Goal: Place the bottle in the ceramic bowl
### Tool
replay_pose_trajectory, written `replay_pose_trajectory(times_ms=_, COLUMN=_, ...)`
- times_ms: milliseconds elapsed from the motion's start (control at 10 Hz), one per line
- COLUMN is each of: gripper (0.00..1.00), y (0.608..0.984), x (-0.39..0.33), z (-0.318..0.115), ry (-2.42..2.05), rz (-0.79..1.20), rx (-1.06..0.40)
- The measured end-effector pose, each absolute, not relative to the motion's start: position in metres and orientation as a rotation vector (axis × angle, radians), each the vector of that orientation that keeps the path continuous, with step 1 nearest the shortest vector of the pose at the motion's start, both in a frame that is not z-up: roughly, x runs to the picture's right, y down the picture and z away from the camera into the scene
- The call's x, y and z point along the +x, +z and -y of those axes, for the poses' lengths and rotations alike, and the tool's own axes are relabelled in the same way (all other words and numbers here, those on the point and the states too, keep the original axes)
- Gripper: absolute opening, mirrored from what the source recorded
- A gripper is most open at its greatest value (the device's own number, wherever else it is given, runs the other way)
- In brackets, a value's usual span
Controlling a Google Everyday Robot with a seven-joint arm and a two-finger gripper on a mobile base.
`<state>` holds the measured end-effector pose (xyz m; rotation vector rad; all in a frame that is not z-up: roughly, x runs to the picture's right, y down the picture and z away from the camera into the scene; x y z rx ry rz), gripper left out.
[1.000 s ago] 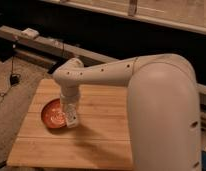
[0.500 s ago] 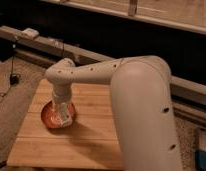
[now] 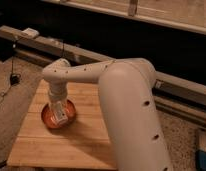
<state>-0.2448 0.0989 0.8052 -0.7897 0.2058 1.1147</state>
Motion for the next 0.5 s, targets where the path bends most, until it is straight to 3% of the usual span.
replay_pose_trajectory(times_ms=200, gripper=0.79, y=0.8085, x=-0.2472, z=-0.0941, ry=1.119, rz=-0.185, rx=-0.79)
replay_pose_trajectory(times_ms=500, gripper=0.8, y=0.8088, x=-0.2489, z=-0.0932, ry=1.118, rz=-0.176, rx=-0.791)
